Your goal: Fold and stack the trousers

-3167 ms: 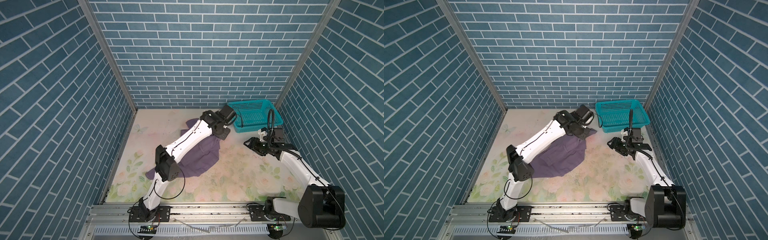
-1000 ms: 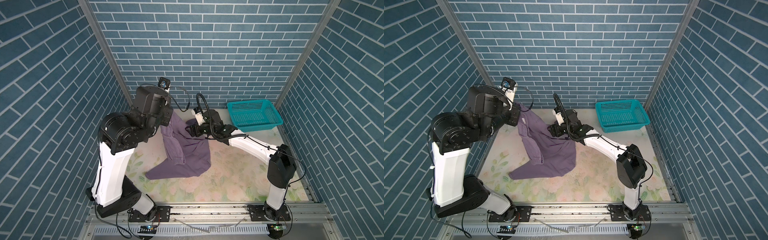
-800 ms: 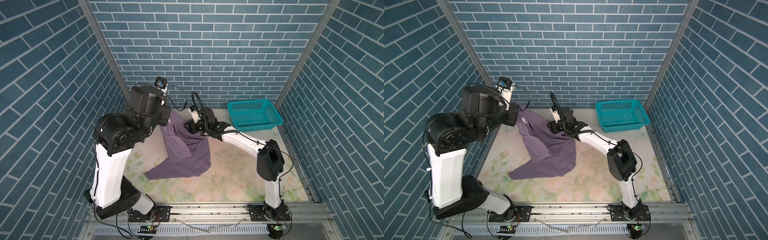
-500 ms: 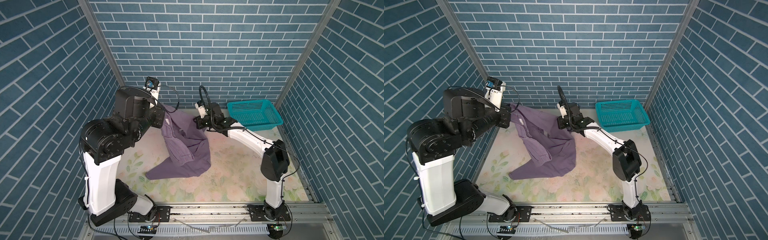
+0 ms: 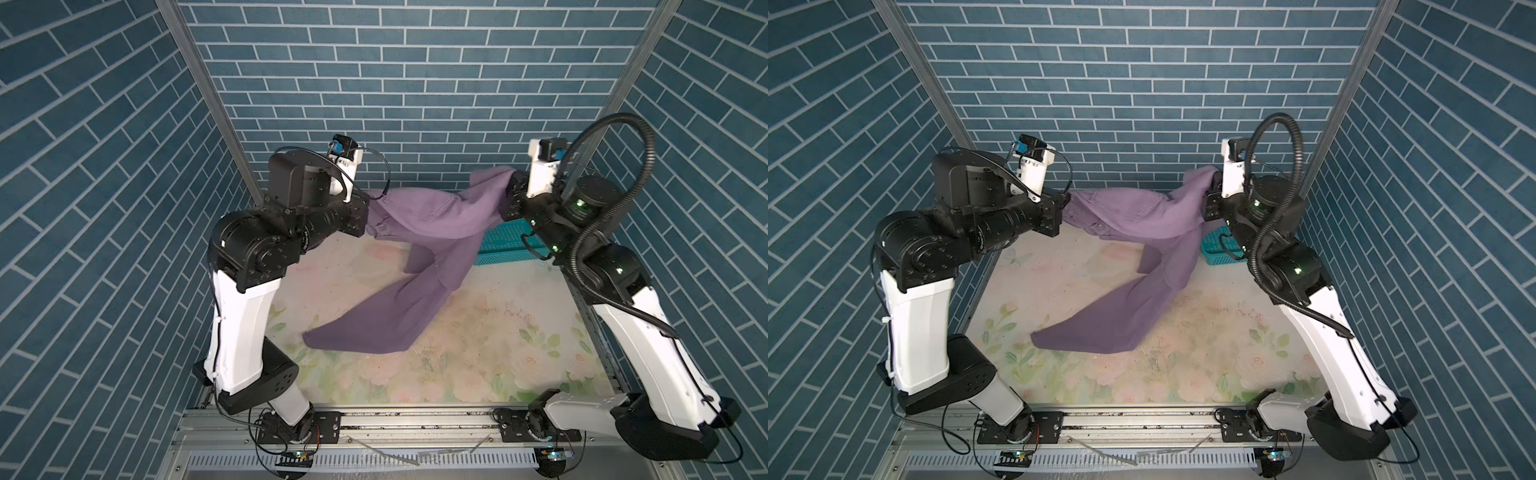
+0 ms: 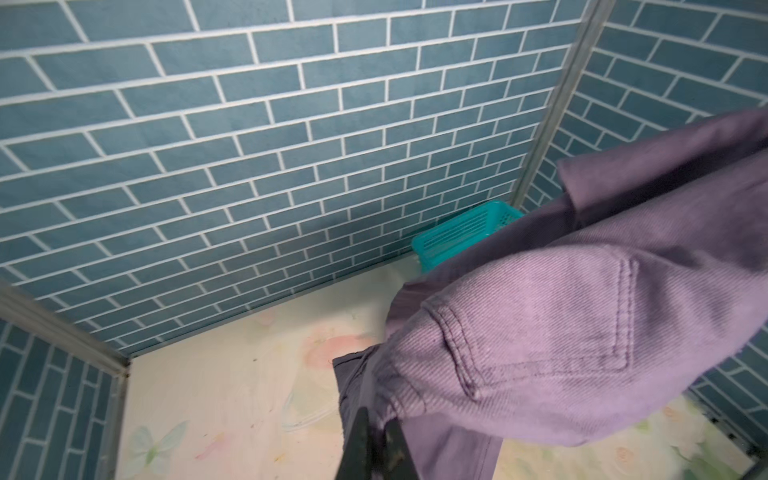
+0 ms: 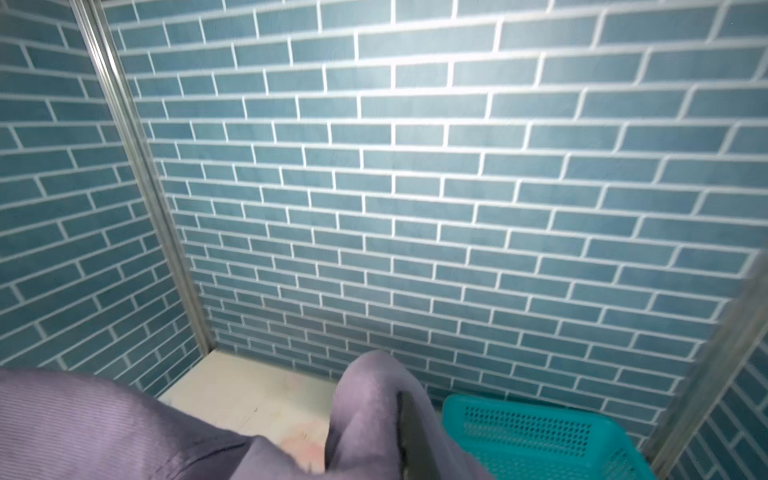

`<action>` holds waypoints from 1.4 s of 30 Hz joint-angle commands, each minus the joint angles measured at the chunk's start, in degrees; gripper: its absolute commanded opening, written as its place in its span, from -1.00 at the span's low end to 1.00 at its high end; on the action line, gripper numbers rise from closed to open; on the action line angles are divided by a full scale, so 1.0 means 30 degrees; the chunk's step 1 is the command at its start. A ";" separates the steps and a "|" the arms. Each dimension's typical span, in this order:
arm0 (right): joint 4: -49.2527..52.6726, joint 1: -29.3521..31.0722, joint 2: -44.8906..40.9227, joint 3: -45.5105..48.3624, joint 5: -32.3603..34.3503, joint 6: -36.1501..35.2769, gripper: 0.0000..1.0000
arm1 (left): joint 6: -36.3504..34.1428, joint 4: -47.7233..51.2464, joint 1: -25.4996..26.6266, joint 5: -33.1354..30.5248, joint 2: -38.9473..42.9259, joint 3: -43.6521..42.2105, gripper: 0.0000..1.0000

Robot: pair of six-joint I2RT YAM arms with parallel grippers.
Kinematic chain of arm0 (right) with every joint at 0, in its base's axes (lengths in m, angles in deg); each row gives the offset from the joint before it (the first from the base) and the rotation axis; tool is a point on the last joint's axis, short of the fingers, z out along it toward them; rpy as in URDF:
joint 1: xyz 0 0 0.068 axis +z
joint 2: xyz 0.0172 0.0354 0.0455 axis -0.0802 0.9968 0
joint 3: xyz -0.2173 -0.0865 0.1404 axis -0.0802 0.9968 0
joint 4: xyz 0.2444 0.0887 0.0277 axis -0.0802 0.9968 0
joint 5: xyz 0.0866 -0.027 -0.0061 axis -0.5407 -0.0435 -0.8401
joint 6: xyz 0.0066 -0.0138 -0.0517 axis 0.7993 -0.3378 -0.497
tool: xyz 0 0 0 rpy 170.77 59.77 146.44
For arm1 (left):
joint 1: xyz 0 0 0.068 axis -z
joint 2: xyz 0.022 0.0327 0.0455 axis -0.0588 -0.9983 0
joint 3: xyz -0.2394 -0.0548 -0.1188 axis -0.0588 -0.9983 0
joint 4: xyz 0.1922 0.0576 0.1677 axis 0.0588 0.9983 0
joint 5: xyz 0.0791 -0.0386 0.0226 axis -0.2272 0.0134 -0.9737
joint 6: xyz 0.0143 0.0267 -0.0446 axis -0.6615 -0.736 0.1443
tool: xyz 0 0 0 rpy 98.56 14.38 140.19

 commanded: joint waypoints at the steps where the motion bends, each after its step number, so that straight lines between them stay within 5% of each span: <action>1: -0.0845 -0.0006 -0.0382 -0.1689 0.0478 -0.1454 -1.00 | 0.1070 -0.1650 -0.0090 0.2163 0.0670 0.0177 -0.93; 11: 0.3147 0.0481 0.7311 -0.4467 -0.5291 0.2392 -1.00 | 0.2009 -0.2273 -0.2146 0.0542 0.4083 -0.5519 -0.95; 20: 0.3325 0.1022 1.2557 -0.1564 -0.7949 0.4793 -1.00 | 0.2366 -0.2928 -0.4519 -0.3259 0.6622 -1.1406 -0.95; 21: 0.3345 0.1015 1.2712 -0.1051 -0.7948 0.4816 -0.82 | 0.2457 -0.2990 -0.4828 -0.3310 0.6628 -1.1894 -0.96; 24: 0.3016 0.0989 1.2212 0.1064 -0.7908 0.4852 -0.32 | 0.2685 -0.3366 -0.5727 -0.2943 0.6593 -1.3236 -0.98; 26: 0.2518 0.1005 1.1259 0.3103 -0.7612 0.4926 -0.20 | 0.2806 -0.3867 -0.6275 -0.2467 0.6644 -1.4130 -0.99; 36: 0.2428 0.2158 0.5880 1.3382 -0.6716 0.5746 0.09 | 0.2928 -0.4968 -0.7283 -0.1944 0.6541 -1.6060 -1.00; 42: 0.2040 0.3012 0.5740 1.6093 -0.6097 0.6862 0.22 | 0.3047 -0.5217 -0.7445 -0.1760 0.6679 -1.6756 -1.00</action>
